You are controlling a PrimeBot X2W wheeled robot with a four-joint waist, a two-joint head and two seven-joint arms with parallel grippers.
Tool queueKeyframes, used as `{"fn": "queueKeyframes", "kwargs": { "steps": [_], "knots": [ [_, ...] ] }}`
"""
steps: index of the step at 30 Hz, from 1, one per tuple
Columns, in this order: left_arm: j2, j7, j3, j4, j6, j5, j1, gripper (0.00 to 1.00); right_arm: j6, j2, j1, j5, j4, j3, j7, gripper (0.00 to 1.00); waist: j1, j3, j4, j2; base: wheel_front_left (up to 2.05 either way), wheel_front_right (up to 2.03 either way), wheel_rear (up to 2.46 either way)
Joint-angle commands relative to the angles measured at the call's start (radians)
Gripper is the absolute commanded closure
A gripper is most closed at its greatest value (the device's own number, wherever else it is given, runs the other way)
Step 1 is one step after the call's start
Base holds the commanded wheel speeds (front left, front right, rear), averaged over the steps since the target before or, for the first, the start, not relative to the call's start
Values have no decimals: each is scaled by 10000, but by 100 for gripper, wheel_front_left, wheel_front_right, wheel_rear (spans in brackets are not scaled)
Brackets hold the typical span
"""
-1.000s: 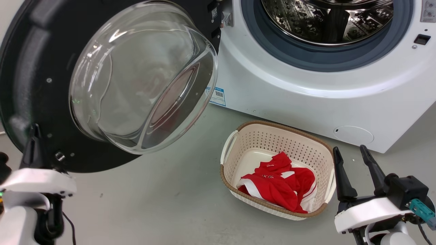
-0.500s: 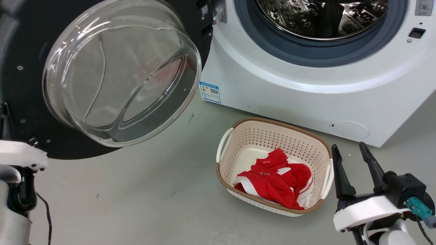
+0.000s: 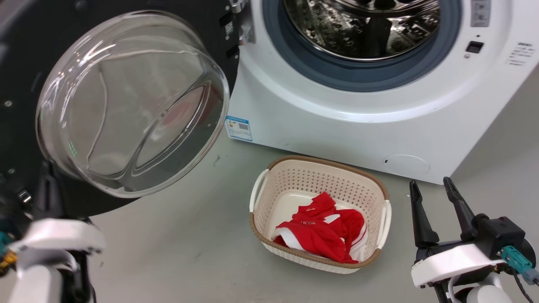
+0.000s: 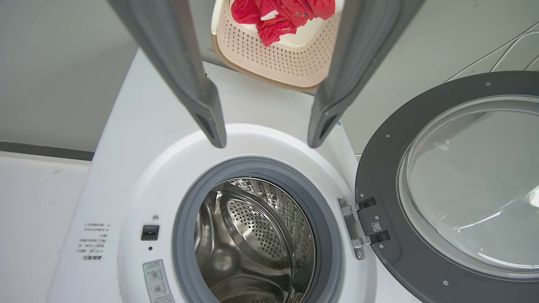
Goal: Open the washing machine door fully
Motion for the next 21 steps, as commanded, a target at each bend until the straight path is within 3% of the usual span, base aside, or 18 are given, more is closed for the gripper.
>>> {"fn": "queueKeyframes", "kwargs": {
  "steps": [1,13,21],
  "knots": [
    [-199,-19,-16,-275,25,163,268,100,-7,18,-86,11,18,24,-61,0,1,-165,-222,0,0,0,0],
    [-1627,-20,-789,-2193,-215,1694,1608,100,-7,18,105,82,236,34,-180,0,1,-630,-1303,0,0,0,0],
    [-1803,-21,-1448,-1747,-498,2529,1410,100,-7,18,290,71,315,37,-198,0,1,-890,-2158,0,0,0,0]
  ]
}}
